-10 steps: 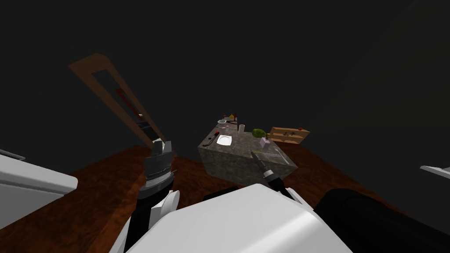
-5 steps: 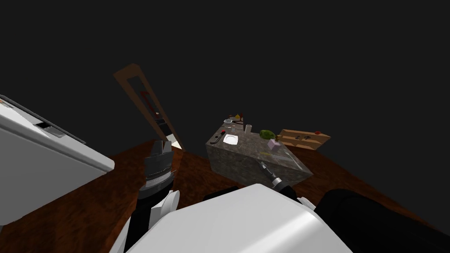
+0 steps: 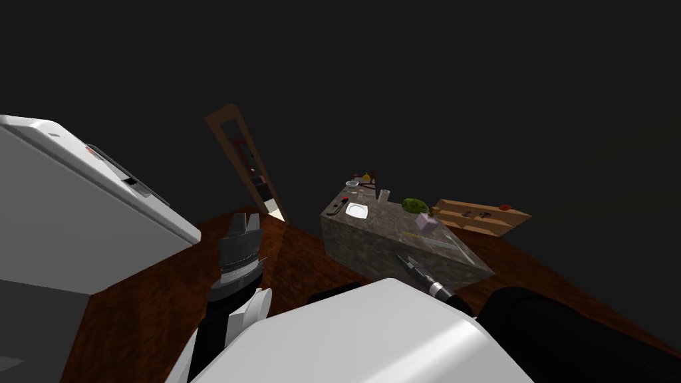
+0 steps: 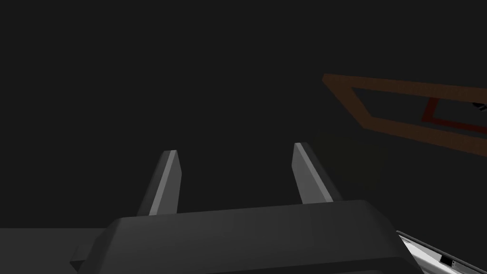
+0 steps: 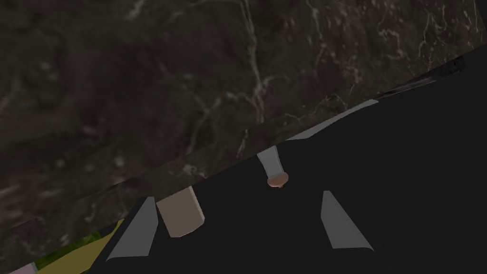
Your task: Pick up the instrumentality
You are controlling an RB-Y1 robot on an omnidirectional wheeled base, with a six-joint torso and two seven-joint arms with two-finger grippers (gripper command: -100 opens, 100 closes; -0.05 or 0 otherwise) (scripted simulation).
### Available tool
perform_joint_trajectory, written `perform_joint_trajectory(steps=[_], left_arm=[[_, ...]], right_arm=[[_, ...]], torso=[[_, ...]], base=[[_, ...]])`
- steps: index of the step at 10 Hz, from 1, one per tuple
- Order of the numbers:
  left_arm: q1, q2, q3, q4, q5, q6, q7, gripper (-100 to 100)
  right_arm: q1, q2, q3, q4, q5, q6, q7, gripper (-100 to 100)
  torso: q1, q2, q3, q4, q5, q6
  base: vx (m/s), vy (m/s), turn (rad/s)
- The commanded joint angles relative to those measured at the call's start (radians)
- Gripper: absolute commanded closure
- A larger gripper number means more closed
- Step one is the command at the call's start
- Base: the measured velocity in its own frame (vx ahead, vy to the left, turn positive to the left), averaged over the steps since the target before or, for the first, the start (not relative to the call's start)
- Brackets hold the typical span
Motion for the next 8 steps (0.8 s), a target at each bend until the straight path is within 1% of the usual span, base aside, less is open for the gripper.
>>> perform_joint_trajectory(steps=[1, 2, 3, 5, 6, 7, 8], left_arm=[[0.000, 0.000, 0.000, 0.000, 0.000, 0.000, 0.000, 0], [0.000, 0.000, 0.000, 0.000, 0.000, 0.000, 0.000, 0], [0.000, 0.000, 0.000, 0.000, 0.000, 0.000, 0.000, 0], [0.000, 0.000, 0.000, 0.000, 0.000, 0.000, 0.000, 0], [0.000, 0.000, 0.000, 0.000, 0.000, 0.000, 0.000, 0], [0.000, 0.000, 0.000, 0.000, 0.000, 0.000, 0.000, 0], [0.000, 0.000, 0.000, 0.000, 0.000, 0.000, 0.000, 0]], right_arm=[[0.028, -0.036, -0.011, 0.050, 0.028, -0.017, 0.039, -100], [0.028, -0.036, -0.011, 0.082, 0.028, -0.017, 0.039, -100], [0.044, -0.071, -0.020, 0.136, 0.054, -0.021, 0.068, -100], [0.044, -0.071, -0.020, 0.137, 0.054, -0.021, 0.068, -100], [0.058, -0.106, -0.030, 0.173, 0.080, -0.025, 0.095, -100], [0.058, -0.106, -0.030, 0.191, 0.080, -0.025, 0.095, -100], [0.070, -0.140, -0.040, 0.231, 0.108, -0.029, 0.121, -100]], torso=[[0.000, 0.000, 0.000, 0.000, 0.000, 0.000], [0.001, -0.001, 0.000, 0.000, 0.000, -0.001], [0.000, 0.000, 0.000, 0.000, 0.000, 0.000], [0.000, 0.001, 0.001, 0.000, 0.000, 0.000], [-0.002, 0.000, 0.000, 0.000, 0.000, 0.000], [-0.002, 0.000, 0.000, 0.000, 0.000, -0.001], [-0.002, 0.000, 0.000, 0.000, 0.000, 0.000]], base=[[-0.010, 0.075, 0.268], [-0.017, 0.057, 0.086], [-0.037, 0.072, 0.160], [-0.019, 0.035, 0.053], [-0.019, 0.039, 0.218], [-0.017, 0.040, 0.115], [-0.031, 0.055, 0.177]])
